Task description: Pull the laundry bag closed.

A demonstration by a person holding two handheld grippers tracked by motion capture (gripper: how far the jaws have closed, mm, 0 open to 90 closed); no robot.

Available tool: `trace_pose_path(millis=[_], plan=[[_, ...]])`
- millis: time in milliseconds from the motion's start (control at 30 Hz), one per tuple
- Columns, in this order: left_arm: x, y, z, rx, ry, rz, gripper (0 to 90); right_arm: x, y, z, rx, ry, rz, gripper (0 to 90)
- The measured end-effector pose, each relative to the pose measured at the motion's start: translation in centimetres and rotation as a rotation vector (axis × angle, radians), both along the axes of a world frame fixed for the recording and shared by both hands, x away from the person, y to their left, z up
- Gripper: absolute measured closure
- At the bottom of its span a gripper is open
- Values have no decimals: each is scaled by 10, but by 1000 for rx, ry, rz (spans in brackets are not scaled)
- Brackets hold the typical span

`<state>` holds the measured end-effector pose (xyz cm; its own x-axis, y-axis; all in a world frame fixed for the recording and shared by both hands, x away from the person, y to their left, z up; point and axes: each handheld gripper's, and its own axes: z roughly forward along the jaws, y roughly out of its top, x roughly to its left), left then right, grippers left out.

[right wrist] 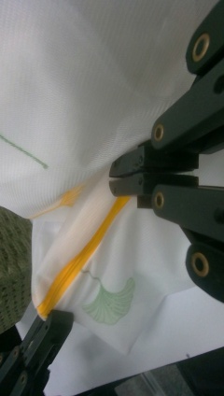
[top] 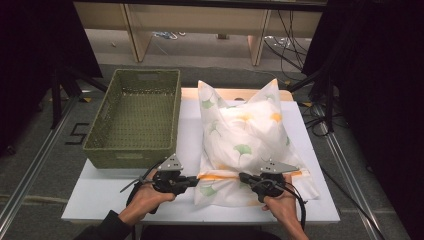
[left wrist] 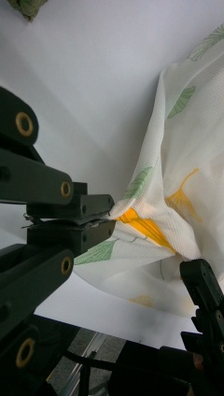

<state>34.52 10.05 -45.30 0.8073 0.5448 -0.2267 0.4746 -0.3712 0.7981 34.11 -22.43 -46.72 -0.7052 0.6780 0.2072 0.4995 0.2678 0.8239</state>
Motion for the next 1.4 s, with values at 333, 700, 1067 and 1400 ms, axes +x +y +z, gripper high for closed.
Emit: trace_pose_path(millis=[333,700,1067,1400], plan=[[-1,-3,-1,-16,18,-3,861,3,7,-15,-31,22,11,900],[-1,-3,-3,-2,31,-21,859,13,16,-23,-54,31,6,898],[-2,-5,-4,-2,42,-7,858,19,23,-28,-90,31,19,897],[-1,-3,-4,2,51,-19,857,18,22,-27,-92,49,18,900]])
